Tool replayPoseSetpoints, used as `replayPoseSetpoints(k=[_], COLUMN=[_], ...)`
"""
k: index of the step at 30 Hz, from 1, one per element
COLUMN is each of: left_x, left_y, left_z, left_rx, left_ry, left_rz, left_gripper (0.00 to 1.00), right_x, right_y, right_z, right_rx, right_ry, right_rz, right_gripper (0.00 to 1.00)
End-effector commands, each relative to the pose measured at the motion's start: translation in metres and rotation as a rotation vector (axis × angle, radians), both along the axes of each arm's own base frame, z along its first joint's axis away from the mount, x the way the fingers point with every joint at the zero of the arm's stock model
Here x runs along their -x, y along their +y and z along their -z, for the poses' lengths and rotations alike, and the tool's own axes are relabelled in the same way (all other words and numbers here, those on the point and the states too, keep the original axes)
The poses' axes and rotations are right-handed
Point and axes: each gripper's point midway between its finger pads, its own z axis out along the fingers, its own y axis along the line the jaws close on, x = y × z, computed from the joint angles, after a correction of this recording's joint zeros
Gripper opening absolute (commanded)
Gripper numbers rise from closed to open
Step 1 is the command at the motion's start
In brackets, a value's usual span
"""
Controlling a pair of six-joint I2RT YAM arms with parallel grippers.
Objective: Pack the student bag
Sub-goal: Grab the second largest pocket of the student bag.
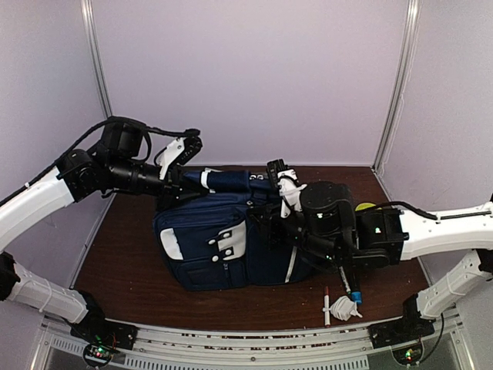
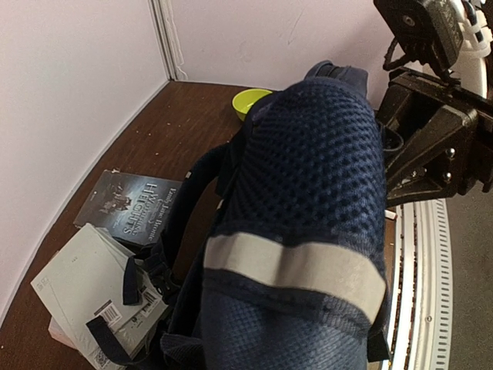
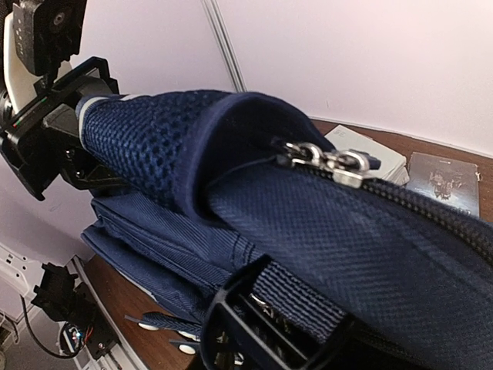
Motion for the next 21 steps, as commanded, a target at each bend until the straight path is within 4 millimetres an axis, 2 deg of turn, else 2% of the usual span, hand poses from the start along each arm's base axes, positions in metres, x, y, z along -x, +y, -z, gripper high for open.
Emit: replayPoseSetpoints(k=[1,5,11,15,21], left_x=[0.000,0.001,0.001,0.002,0.002], left_y=[-0.011,-0.011,-0.009,-0.009,-0.008], left_z=[-0.050,-0.052,-0.053,-0.053,-0.052], left_rx=[0.157,0.162,0.161,0.163,0.161], left_ry=[-0.103,-0.105,-0.115,-0.113,-0.116], left_rz=[0.043,0.042,0.041,0.039,0.034], left_gripper=[0.00,0.00,0.00,0.00,0.00], right_x=[-0.009,-0.018,-0.029,-0.040,-0.046], right_y=[0.004,0.003,-0.013,-0.022,-0.022], right_z=[0.003,0.012,0.018,0.033,0.039], right_rx=[0.060,0.119,0.182,0.208,0.260], right_ry=[-0.025,-0.041,-0.071,-0.069,-0.070], right_rz=[0.045,0.103,0.197,0.237,0.258], right_gripper=[0.22,0.22,0.17,0.14,0.21])
